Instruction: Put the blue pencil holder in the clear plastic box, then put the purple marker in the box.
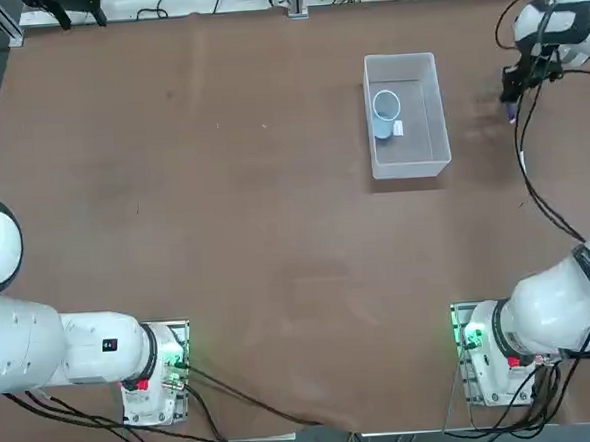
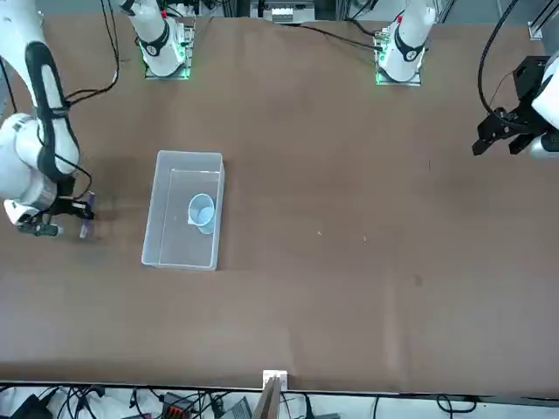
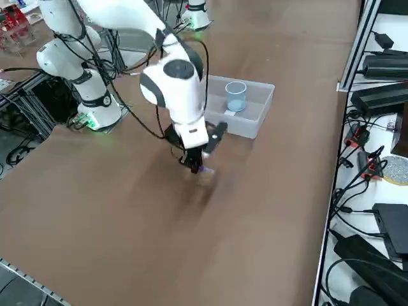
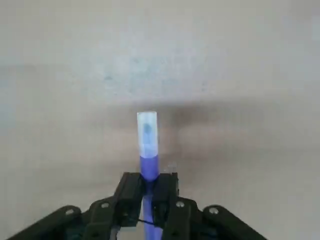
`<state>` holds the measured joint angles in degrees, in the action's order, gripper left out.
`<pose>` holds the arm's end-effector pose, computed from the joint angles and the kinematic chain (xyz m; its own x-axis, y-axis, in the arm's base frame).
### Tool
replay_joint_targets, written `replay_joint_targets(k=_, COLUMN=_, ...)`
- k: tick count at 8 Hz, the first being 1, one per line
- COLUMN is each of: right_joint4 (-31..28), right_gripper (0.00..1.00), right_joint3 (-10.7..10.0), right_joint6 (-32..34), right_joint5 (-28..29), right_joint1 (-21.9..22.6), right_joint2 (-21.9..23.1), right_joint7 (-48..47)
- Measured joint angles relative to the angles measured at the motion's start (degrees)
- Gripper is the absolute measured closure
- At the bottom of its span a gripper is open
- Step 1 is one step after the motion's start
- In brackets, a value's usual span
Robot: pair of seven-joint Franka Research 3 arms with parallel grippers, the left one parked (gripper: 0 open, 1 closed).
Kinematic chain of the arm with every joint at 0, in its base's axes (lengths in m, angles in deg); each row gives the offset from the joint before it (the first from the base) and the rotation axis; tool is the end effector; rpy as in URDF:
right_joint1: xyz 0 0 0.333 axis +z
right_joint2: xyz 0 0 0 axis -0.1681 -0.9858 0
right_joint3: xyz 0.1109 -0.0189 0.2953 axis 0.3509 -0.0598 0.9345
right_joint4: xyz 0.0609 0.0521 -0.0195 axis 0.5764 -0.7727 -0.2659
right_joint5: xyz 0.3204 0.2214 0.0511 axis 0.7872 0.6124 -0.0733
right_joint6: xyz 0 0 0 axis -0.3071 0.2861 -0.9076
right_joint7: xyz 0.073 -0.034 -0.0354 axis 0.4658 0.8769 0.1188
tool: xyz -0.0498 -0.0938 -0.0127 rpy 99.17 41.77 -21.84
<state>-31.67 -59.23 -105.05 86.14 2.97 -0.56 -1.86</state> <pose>0.5869 -0.1792 0.2884 0.9973 -0.0701 -0.0209 -0.0702 -0.9975 -0.0030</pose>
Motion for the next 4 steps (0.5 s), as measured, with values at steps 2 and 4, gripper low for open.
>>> replay_joint_targets(k=2, right_joint4=3.81, right_gripper=0.85, right_joint3=0.38, right_joint6=8.84, right_joint5=0.00, right_joint1=1.41, right_joint2=4.87, right_joint7=-0.26)
replay_joint_targets(k=4, right_joint4=9.18, right_gripper=0.85, right_joint3=0.65, right_joint6=18.40, right_joint5=0.08, right_joint1=4.98, right_joint2=7.91, right_joint7=-5.29)
